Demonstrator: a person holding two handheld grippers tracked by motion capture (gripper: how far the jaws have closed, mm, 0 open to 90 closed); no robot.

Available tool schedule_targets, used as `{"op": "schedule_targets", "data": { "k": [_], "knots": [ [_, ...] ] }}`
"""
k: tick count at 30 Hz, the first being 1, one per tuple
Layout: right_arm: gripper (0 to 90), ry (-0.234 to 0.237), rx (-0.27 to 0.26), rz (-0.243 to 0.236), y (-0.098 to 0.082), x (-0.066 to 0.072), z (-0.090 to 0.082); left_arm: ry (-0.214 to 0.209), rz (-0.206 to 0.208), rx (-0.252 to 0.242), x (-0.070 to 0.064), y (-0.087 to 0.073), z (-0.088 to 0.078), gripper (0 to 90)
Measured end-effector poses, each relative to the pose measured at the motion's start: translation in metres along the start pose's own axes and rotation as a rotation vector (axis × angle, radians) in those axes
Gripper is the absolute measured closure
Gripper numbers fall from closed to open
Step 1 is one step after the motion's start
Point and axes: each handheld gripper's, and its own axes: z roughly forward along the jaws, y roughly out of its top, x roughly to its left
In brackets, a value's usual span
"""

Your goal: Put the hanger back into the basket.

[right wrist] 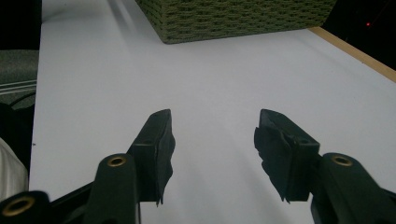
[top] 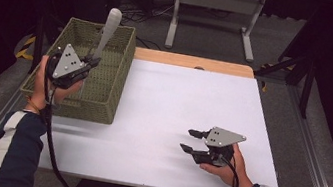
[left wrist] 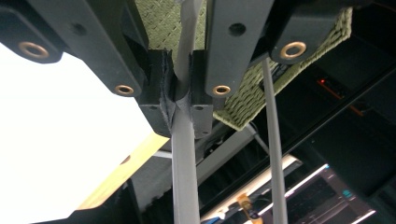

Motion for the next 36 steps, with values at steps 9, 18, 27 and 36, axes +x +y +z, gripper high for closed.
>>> {"op": "schedule_targets", "data": {
  "k": [9,18,27,36],
  "knots": [
    [45.7,-0.007,-0.005,0.005,0.001,0.000,-0.001,0.036,-0.015,0.038,0.006,-0.003,0.010,81.8],
    [45.4,-0.004,0.002,0.005,-0.002,-0.001,0.000,0.069,0.079,0.136,0.028,0.013,0.025,81.9],
    [43.9,0.001,0.015,0.005,-0.002,0.001,0.002,-0.083,0.063,0.201,0.020,-0.008,0.031,81.2],
    [43.1,-0.003,0.019,0.010,-0.002,0.000,0.003,-0.155,0.019,0.239,0.007,-0.030,0.039,78.4]
  ]
}}
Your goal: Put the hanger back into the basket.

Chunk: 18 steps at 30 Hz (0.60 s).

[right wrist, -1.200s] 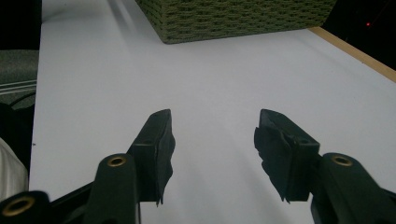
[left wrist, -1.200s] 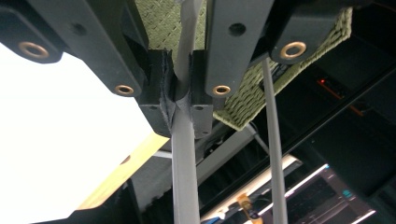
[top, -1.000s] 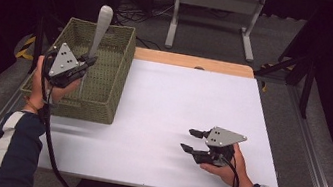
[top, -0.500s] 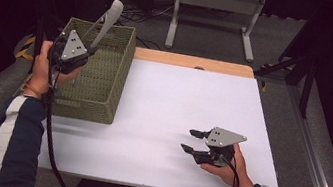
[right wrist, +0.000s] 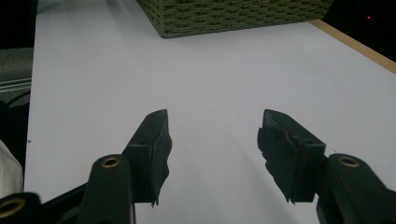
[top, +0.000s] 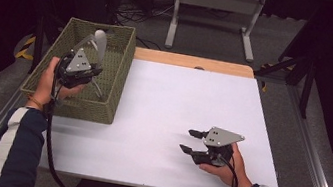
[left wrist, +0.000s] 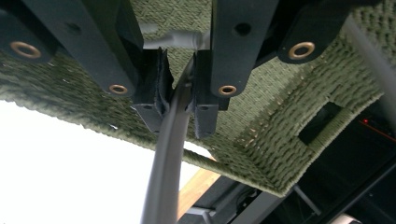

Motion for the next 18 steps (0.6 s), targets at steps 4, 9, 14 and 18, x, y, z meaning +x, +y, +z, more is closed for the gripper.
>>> {"op": "schedule_targets", "data": {
  "k": [4,9,14,18],
  "knots": [
    [42.8,0.003,0.004,0.000,0.000,0.000,0.000,-0.004,-0.040,-0.015,-0.002,-0.001,0.001,77.1],
    [42.4,0.004,0.005,-0.004,0.000,0.001,0.002,0.002,-0.034,-0.022,-0.005,-0.003,0.002,69.1],
    [42.2,0.001,-0.001,0.001,0.000,0.000,0.000,-0.007,-0.021,-0.004,-0.008,-0.001,0.002,64.8],
    [42.0,0.002,0.000,0.000,0.001,0.001,0.000,-0.019,-0.010,0.000,-0.011,-0.001,0.000,58.9]
  ]
}}
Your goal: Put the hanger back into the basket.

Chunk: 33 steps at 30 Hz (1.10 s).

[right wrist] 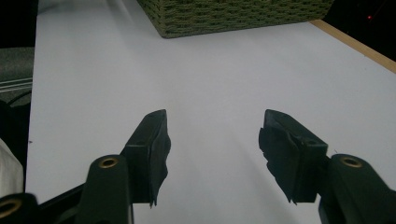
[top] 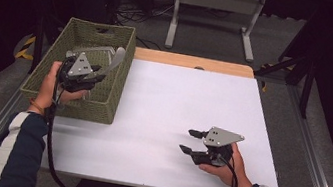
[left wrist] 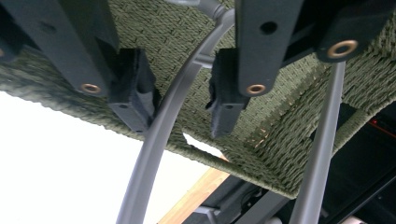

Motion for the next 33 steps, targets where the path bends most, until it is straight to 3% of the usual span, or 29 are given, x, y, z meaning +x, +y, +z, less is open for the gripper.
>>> {"op": "schedule_targets", "data": {
  "k": [8,11,12,17,23,31,33],
  "knots": [
    [41.5,-0.014,-0.004,0.013,0.000,-0.003,-0.001,-0.001,-0.049,-0.025,-0.001,-0.002,-0.003,44.6],
    [41.5,-0.015,-0.004,0.011,0.000,-0.003,-0.001,0.007,-0.052,-0.029,-0.001,-0.003,-0.004,43.3],
    [41.5,-0.016,-0.003,0.010,0.000,-0.002,-0.002,0.015,-0.065,-0.035,-0.002,-0.003,-0.005,37.8],
    [41.2,-0.042,-0.017,0.016,0.000,-0.004,-0.004,0.066,-0.104,-0.104,-0.008,-0.001,-0.016,24.3],
    [40.2,-0.091,-0.038,0.024,0.002,-0.005,-0.009,0.073,-0.131,-0.169,-0.017,0.002,-0.025,12.3],
    [38.8,-0.134,-0.062,0.024,0.003,-0.005,-0.013,0.083,-0.174,-0.286,-0.034,0.004,-0.043,6.5],
    [38.3,-0.138,-0.066,0.024,0.004,-0.005,-0.014,0.086,-0.175,-0.295,-0.037,0.004,-0.045,5.9]
  ]
}}
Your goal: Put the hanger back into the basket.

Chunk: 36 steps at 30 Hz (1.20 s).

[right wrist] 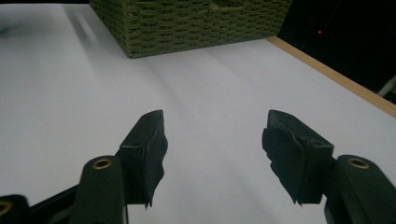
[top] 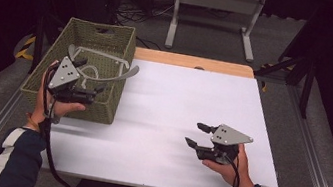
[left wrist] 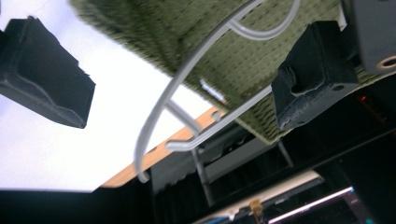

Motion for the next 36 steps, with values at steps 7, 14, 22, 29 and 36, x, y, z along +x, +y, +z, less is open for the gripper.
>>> {"op": "schedule_targets", "data": {
  "k": [7,14,22,29,36],
  "knots": [
    [32.3,-0.048,-0.012,0.009,0.001,-0.001,-0.003,-0.041,-0.005,-0.037,-0.017,0.000,-0.010,4.7],
    [26.7,-0.083,-0.018,0.022,0.000,-0.002,-0.004,-0.072,-0.010,-0.065,-0.033,-0.001,-0.014,4.9],
    [21.8,-0.101,-0.021,0.030,-0.001,-0.001,-0.005,-0.099,0.012,-0.070,-0.048,-0.005,-0.014,4.6],
    [19.7,-0.106,-0.022,0.029,-0.003,0.003,-0.007,-0.111,0.033,-0.076,-0.062,-0.008,-0.016,4.7],
    [18.3,-0.113,-0.017,0.025,-0.005,0.006,-0.009,-0.120,0.054,-0.082,-0.073,-0.012,-0.016,4.9]
  ]
}}
